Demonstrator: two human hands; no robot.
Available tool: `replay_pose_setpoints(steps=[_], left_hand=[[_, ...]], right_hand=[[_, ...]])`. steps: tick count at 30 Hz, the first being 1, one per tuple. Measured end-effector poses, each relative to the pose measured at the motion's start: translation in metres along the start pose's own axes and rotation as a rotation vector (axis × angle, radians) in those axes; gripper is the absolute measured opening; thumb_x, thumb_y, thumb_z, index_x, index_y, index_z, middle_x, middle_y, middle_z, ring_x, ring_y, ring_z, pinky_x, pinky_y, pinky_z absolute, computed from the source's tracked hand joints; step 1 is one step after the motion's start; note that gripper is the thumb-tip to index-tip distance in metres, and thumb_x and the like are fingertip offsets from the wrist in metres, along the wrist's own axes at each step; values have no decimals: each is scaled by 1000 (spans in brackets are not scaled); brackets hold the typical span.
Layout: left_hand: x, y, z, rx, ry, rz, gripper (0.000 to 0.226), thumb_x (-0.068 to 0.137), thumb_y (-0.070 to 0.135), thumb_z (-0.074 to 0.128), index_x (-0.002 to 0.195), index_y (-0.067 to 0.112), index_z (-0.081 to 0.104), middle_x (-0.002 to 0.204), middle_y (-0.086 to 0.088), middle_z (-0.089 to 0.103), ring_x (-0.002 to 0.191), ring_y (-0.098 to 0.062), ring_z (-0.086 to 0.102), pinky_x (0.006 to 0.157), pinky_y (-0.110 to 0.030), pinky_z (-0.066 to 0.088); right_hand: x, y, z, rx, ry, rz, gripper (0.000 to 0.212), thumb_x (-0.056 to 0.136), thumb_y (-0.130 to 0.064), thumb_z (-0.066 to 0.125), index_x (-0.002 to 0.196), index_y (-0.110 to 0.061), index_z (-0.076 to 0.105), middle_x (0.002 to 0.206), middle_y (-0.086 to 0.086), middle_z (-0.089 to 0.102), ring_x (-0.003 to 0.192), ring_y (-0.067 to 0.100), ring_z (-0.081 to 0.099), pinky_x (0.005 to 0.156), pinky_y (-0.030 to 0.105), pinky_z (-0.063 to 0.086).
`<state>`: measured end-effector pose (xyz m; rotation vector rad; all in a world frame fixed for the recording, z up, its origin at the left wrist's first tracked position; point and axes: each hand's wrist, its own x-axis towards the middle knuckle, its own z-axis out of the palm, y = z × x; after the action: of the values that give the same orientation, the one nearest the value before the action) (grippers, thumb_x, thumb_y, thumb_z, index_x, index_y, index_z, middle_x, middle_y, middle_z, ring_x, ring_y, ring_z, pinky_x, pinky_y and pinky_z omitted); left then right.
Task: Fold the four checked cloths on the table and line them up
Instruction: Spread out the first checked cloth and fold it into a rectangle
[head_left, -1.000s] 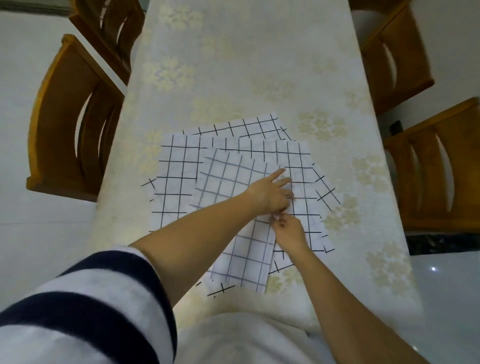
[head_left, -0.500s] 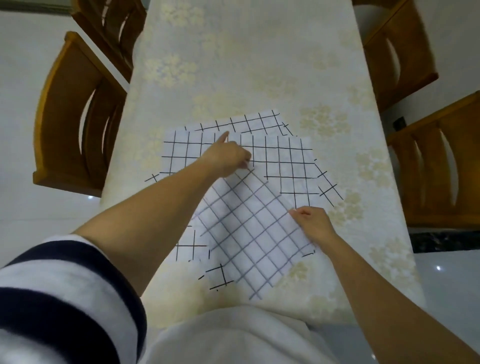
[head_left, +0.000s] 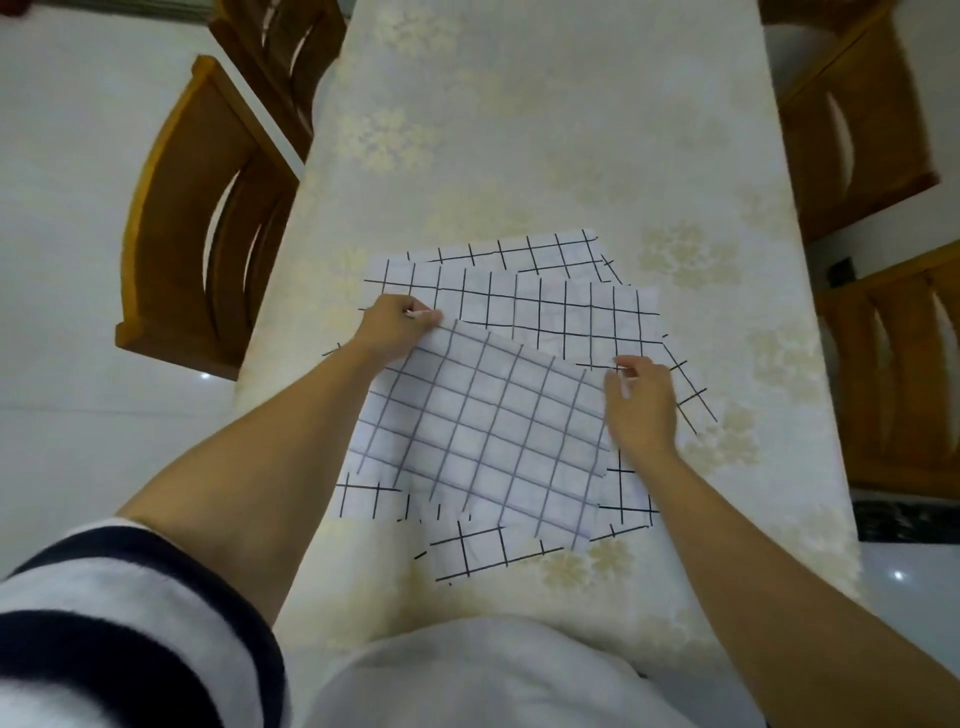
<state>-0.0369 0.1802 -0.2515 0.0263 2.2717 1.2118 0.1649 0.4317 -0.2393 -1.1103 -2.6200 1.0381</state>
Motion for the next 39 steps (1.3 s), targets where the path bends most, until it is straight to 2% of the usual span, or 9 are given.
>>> replay_pose_setpoints(steps=[8, 14, 18, 23, 26, 30, 34, 36, 39], left_hand=[[-32, 6, 55, -277, -131, -164, 16, 93, 23, 71, 80, 18, 63, 83, -4, 65, 77, -22, 62, 53, -21, 47], [-18, -1, 16, 65, 61, 10, 16, 94, 27, 65, 94, 11, 69, 94, -2, 69, 88, -20, 63, 68, -26, 47], [-12, -11, 0, 324, 132, 41, 7, 95, 22, 60, 95, 19, 66, 89, 2, 68, 82, -23, 66, 73, -38, 58], [-31, -12, 25, 762, 338, 397, 41, 93, 22, 67, 133, 16, 56, 133, -12, 56, 123, -36, 49, 103, -46, 40], [-58, -3, 62, 738, -100, 646, 66, 89, 27, 73, 147, 16, 45, 152, -9, 44, 141, -32, 38, 116, -42, 29], [-67, -16, 94, 1037, -438, 519, 108, 84, 52, 72, 161, 20, 2, 169, 0, -8, 155, -26, -9, 126, -47, 0], [-59, -13, 92, 1105, -465, 468, 125, 80, 63, 70, 158, 18, -18, 165, 1, -25, 153, -24, -20, 124, -45, -7], [-57, -13, 94, 1149, -459, 456, 133, 76, 69, 69, 156, 16, -24, 163, 0, -30, 151, -26, -24, 124, -50, -8], [-58, -18, 104, 1199, -417, 440, 147, 66, 79, 68, 152, 13, -31, 160, -4, -36, 149, -31, -29, 122, -57, -7]], right_hand=[[-52, -26, 68, -234, -235, -361, 63, 98, -32, 55, 153, -13, 31, 160, 9, 27, 147, 27, 25, 120, 43, 24], [-37, 0, 61, -454, -474, -322, 88, 97, -60, 42, 158, -15, -3, 165, 7, -12, 153, 25, -10, 124, 41, -3], [-28, 12, 52, -536, -530, -356, 102, 88, -70, 46, 158, -17, -5, 164, 4, -18, 152, 24, -16, 123, 40, -7], [-8, 11, 45, -431, -442, -360, 99, 88, -65, 56, 159, -20, 4, 166, 1, -6, 153, 21, -9, 123, 36, -7], [-1, 13, 49, -460, -455, -375, 93, 91, -61, 54, 159, -19, 8, 166, 2, 1, 153, 22, -3, 123, 38, -3], [11, 16, 39, -439, -235, -337, 75, 88, -56, 63, 147, -15, 40, 145, 10, 47, 136, 31, 39, 116, 46, 25], [32, 19, 8, -477, -297, -77, 62, 81, -61, 69, 124, -19, 55, 116, 4, 62, 113, 29, 51, 97, 42, 37], [37, 22, -8, -329, -435, 95, 58, 81, -56, 73, 114, -10, 62, 109, 11, 67, 103, 32, 62, 87, 40, 48], [20, 27, -25, 21, -397, 227, 53, 85, -41, 75, 107, 6, 62, 103, 20, 69, 91, 38, 67, 82, 46, 55]])
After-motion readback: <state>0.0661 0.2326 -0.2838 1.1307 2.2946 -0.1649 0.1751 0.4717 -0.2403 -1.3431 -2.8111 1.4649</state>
